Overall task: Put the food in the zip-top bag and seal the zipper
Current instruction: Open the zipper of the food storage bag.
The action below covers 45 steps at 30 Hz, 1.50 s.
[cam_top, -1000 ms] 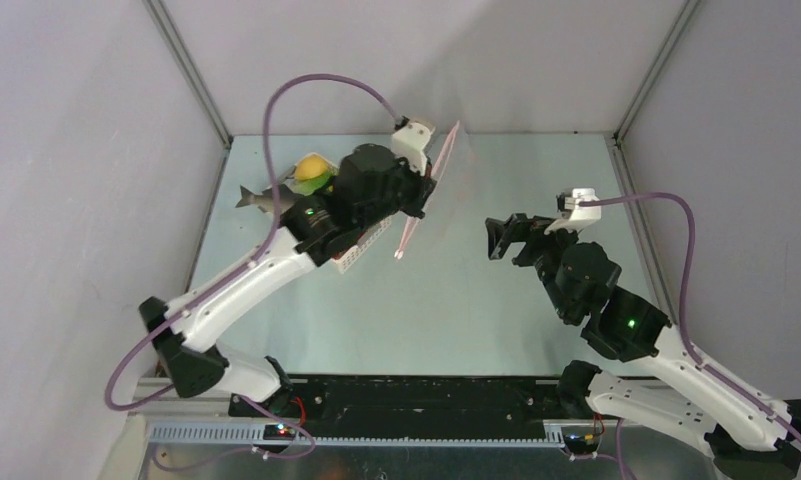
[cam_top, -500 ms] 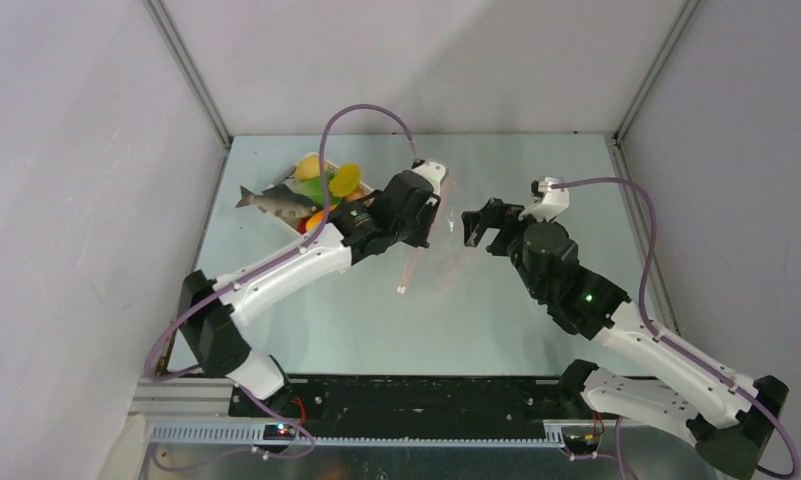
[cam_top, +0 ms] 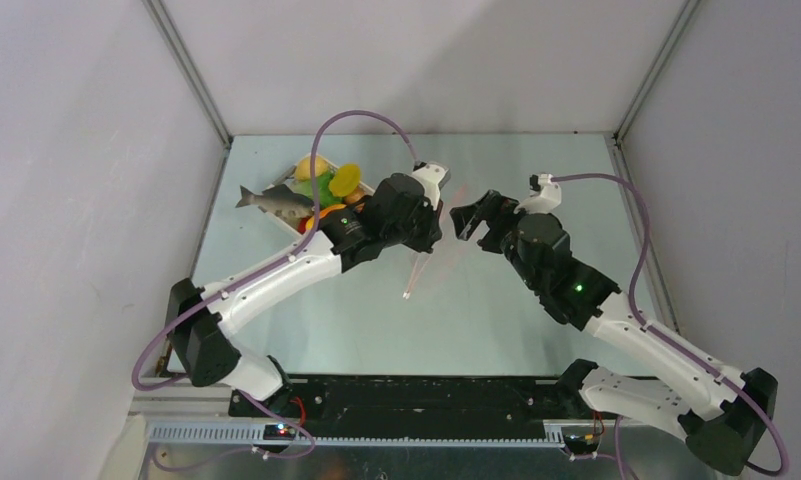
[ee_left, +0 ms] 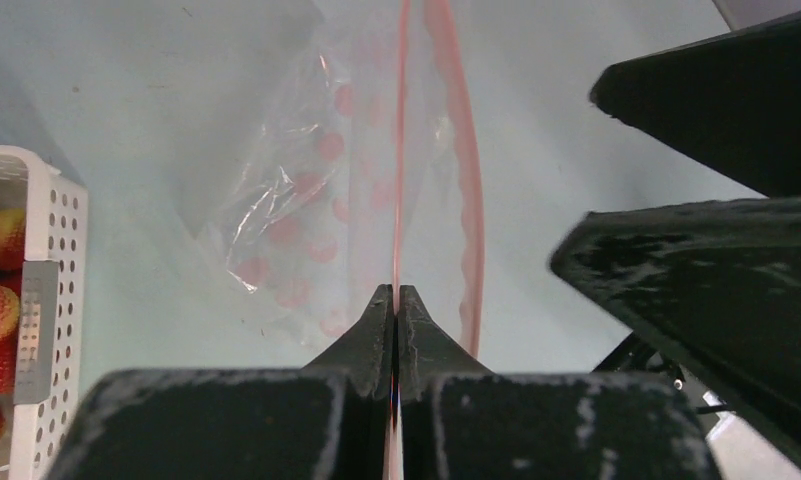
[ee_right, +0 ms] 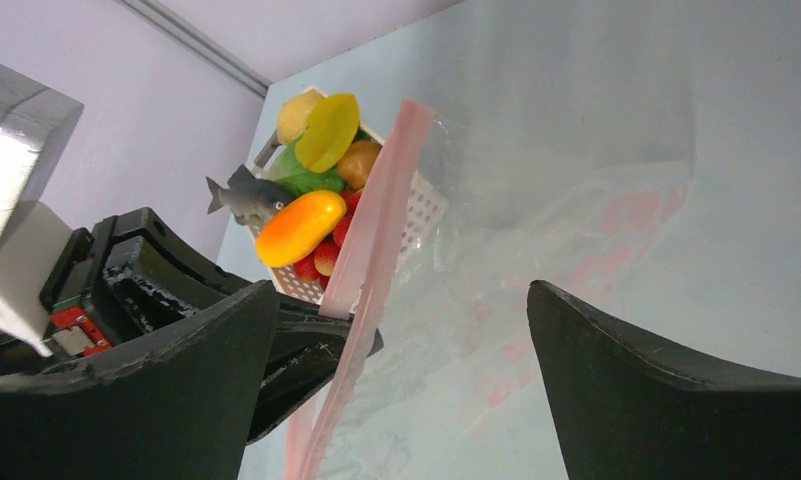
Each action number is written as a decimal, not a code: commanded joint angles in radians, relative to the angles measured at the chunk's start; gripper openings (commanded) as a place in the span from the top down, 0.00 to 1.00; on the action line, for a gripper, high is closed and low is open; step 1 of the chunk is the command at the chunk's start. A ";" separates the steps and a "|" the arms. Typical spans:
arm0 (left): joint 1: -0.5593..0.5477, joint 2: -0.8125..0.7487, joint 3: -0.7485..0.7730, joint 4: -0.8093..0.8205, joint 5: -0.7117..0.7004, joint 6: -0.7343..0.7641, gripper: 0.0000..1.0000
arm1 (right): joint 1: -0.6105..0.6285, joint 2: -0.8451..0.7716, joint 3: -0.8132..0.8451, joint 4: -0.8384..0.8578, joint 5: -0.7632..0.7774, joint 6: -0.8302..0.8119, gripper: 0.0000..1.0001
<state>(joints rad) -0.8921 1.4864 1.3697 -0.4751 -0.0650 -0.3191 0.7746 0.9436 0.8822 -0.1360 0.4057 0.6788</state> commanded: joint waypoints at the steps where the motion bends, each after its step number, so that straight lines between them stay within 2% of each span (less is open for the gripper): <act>1: -0.006 -0.034 -0.004 0.055 0.044 -0.019 1.00 | -0.004 0.035 0.008 0.020 -0.028 0.058 0.01; 8: -0.005 -0.040 -0.010 0.046 0.019 -0.026 1.00 | 0.002 0.078 0.008 -0.019 -0.033 0.092 0.04; 17: -0.005 -0.062 -0.015 0.038 -0.065 -0.030 1.00 | 0.028 0.092 0.008 -0.141 0.036 0.109 0.04; 24: -0.006 -0.106 -0.025 0.049 -0.088 -0.024 1.00 | 0.039 0.109 0.008 -0.179 0.122 0.119 0.13; 29: -0.009 -0.120 -0.029 0.077 -0.058 -0.006 1.00 | 0.044 0.121 0.008 -0.155 0.143 0.108 0.13; 37: -0.069 -0.084 0.014 0.076 -0.061 0.014 1.00 | 0.035 0.177 0.044 -0.056 0.078 0.081 0.13; 45: -0.111 -0.046 0.053 0.045 -0.096 0.005 1.00 | 0.016 0.203 0.069 -0.061 0.080 0.099 0.13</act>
<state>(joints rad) -0.9848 1.4399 1.3769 -0.4419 -0.1474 -0.3199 0.8024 1.1419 0.9043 -0.2348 0.4808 0.7612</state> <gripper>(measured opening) 0.008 0.870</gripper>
